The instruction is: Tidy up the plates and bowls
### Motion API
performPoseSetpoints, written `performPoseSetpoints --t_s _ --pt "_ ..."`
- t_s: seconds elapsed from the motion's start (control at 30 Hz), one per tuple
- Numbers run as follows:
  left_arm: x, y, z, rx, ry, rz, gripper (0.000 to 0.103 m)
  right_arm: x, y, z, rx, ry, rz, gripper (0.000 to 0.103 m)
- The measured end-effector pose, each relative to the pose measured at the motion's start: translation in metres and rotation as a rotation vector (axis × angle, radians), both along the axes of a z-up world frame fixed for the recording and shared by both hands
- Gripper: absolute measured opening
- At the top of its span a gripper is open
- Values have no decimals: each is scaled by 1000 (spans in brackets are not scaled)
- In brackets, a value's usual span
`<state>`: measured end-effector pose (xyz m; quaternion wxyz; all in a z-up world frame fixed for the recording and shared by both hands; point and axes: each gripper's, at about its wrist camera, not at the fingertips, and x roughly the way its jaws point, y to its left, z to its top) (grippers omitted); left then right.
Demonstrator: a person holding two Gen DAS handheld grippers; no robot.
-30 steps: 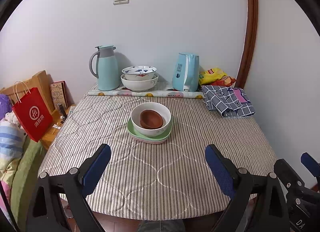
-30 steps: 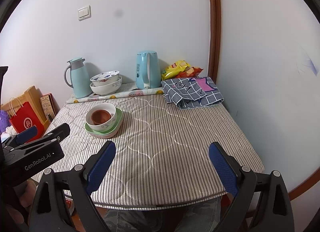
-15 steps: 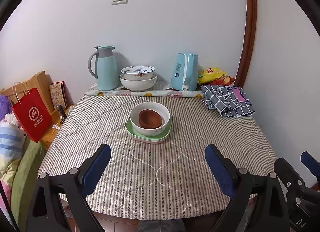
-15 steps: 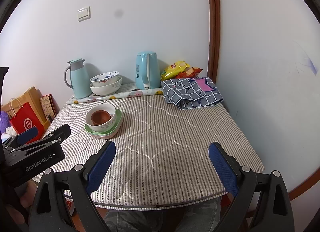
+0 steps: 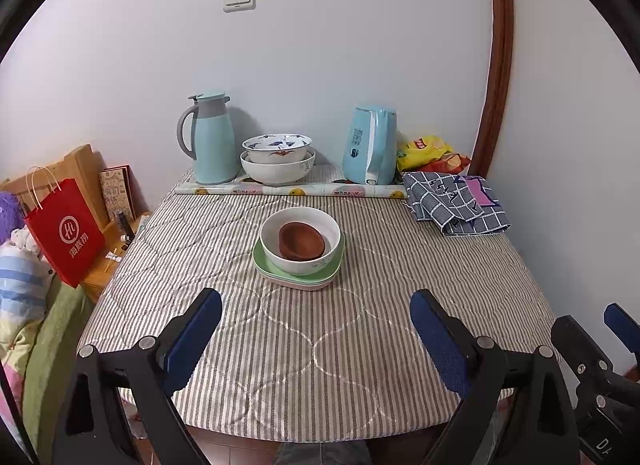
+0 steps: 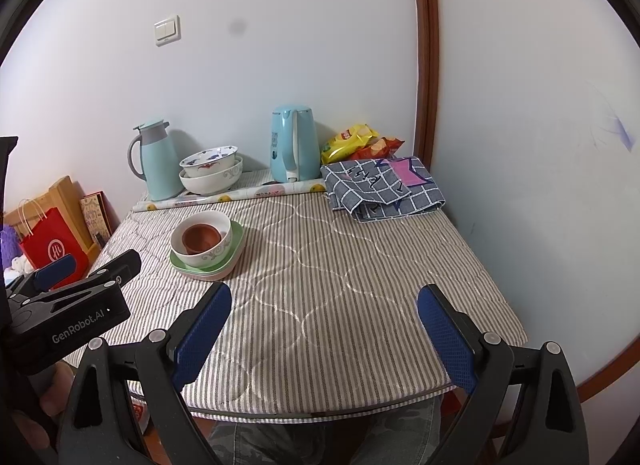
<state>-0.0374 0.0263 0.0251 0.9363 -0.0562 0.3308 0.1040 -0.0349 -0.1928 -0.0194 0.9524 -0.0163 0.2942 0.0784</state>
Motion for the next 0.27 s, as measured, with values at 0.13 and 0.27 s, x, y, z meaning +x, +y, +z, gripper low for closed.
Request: performPoseSetpoints --t_s 0.13,0.27 --pt "0 0 0 1 -2 1 96 -1 -1 1 0 -5 0 93" --pt "2 4 3 -6 -11 -5 96 0 1 1 -6 -9 0 93"
